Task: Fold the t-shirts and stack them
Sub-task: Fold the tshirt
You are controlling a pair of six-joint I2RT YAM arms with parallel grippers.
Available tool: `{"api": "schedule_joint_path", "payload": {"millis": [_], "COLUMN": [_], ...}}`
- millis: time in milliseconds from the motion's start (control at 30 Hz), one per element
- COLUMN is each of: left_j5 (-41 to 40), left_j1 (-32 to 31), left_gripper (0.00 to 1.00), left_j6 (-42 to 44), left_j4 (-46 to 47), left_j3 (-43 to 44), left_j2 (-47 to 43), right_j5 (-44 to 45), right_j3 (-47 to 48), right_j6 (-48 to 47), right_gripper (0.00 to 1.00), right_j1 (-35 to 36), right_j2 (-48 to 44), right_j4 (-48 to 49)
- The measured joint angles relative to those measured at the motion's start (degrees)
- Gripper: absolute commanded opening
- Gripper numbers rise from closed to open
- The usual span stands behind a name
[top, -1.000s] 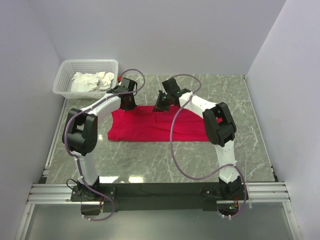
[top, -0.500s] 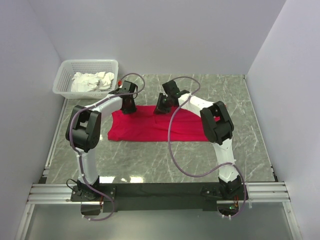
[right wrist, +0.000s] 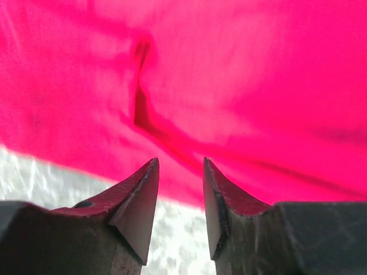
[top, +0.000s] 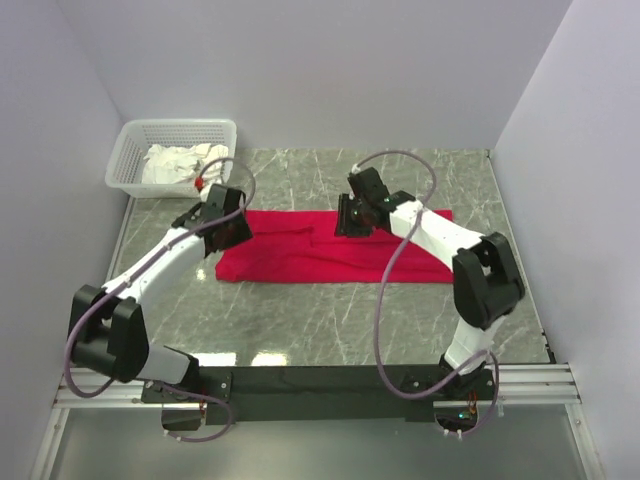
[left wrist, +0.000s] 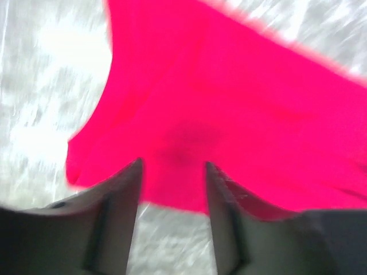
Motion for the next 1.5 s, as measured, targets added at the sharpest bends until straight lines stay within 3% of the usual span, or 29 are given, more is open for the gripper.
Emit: {"api": "schedule_joint_path", "payload": {"millis": [200, 467, 833, 933, 1033, 1067, 1200, 1333, 1500], "left_j5": [0.3, -2.1, -9.5, -11.4, -12.3, -12.3, -11.6, -9.6, -4.6], "left_j1": [0.2, 1.3, 1.8, 1.9, 1.9, 1.9, 1.8, -0.8, -6.2], "left_gripper": [0.27, 0.27, 0.27, 0.31, 0.47, 0.56, 0.71, 0.73, 0.64], "left_j6": [-1.8, -2.0, -0.6, 0.3, 1.0, 1.2, 1.6, 0.8, -1.1], "left_j4": [-0.5, -1.2, -5.1, -6.1, -7.2, -7.5, -9.3, -9.9, -7.6], "left_j3": [-9.8, -11.4, -10.6, -9.9, -9.0, -8.7, -7.3, -4.5, -2.6], "left_j2": [1.3, 5.7, 8.1, 8.3, 8.1, 7.7, 2.9, -3.2, -4.9], "right_j5": [-1.5, -0.4, -1.6, -2.3, -1.6, -1.0, 1.6, 4.4, 6.1], "right_j3": [-11.1, -15.3, -21.2, -22.5, -22.9, -23.1, -23.1, -21.7, -18.7], "right_j6": [-0.2, 0.0, 1.8, 2.4, 2.1, 2.0, 1.6, 1.5, 3.0], "right_gripper": [0.38, 0.37, 0.37, 0.37, 0.37, 0.37, 0.37, 0.37, 0.37], "right_j1": [3.0, 1.7, -9.0, -10.8, -11.0, -10.9, -10.1, -7.1, -1.2], "right_j2": [-4.5, -3.6, -5.0, -6.1, -6.9, -7.3, -9.3, -10.4, -9.7], "right_j4": [0.6, 0.3, 2.5, 3.0, 2.8, 2.4, 0.3, -1.5, -2.3]}}
